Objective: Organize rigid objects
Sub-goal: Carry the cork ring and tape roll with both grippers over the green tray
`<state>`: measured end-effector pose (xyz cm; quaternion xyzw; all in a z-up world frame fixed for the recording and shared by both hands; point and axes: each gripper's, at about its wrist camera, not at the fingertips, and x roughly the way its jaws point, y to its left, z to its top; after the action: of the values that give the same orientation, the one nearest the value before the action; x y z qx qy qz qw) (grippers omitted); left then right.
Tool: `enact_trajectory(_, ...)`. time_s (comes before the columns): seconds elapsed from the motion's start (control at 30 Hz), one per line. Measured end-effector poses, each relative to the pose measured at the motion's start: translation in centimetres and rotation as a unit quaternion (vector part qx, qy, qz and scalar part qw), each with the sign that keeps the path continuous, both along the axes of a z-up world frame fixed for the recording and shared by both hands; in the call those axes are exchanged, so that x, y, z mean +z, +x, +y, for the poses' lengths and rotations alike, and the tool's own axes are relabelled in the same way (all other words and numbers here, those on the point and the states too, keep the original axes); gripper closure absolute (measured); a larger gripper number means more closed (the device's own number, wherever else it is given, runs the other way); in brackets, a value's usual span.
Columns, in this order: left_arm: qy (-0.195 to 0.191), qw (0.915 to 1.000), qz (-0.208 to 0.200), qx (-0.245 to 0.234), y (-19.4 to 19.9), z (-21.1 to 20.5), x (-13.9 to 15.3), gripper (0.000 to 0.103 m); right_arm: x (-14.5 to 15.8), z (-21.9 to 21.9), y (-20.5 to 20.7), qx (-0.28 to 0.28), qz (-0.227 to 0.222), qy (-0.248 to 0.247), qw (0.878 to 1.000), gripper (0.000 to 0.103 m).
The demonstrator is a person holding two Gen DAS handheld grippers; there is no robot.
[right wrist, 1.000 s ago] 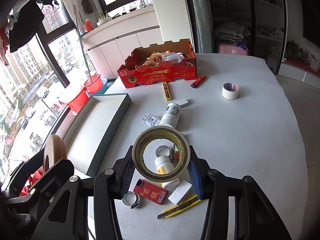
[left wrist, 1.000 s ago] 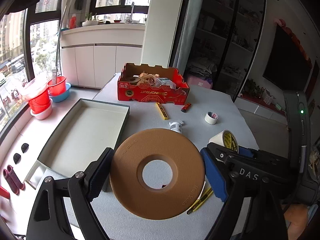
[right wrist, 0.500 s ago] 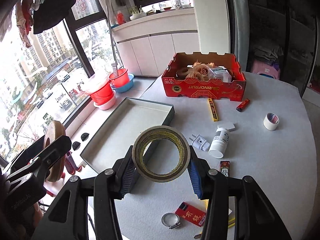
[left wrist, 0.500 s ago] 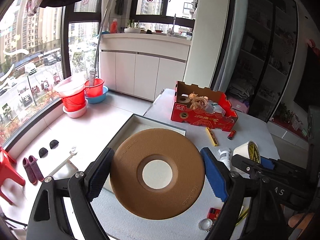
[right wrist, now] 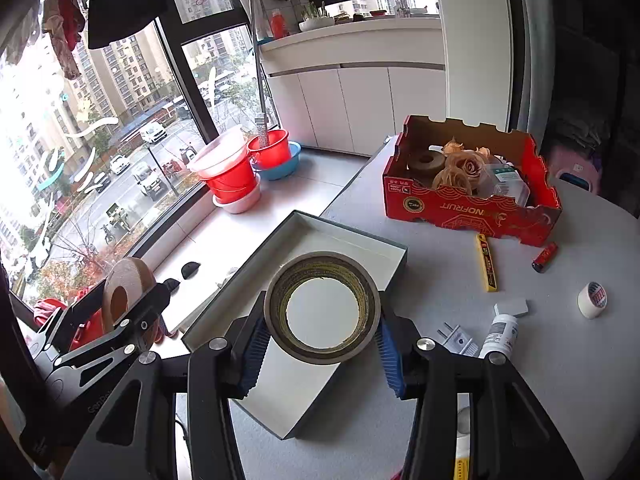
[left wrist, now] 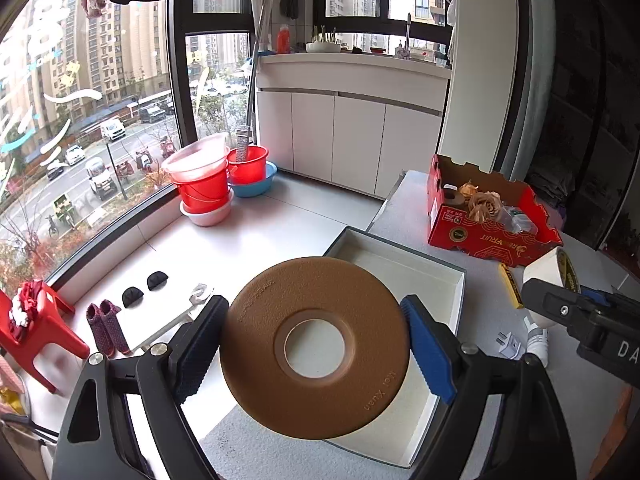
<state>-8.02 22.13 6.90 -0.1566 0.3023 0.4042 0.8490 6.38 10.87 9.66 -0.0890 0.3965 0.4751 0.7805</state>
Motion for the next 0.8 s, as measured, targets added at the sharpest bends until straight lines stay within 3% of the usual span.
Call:
enact_trajectory(0.33,-0.03,0.9982,0.051,0.01,2.9,2.1,-6.0,0.015,-5.3,3.7,1.4,0.013,0.041,-0.027,0.999,0.053)
enact_trajectory(0.8,-0.067,0.9946,0.08,0.001,4.1,3.5,-10.4,0.015,-10.2,6.7,1.7,0.026,0.075,-0.059,0.995,0.053)
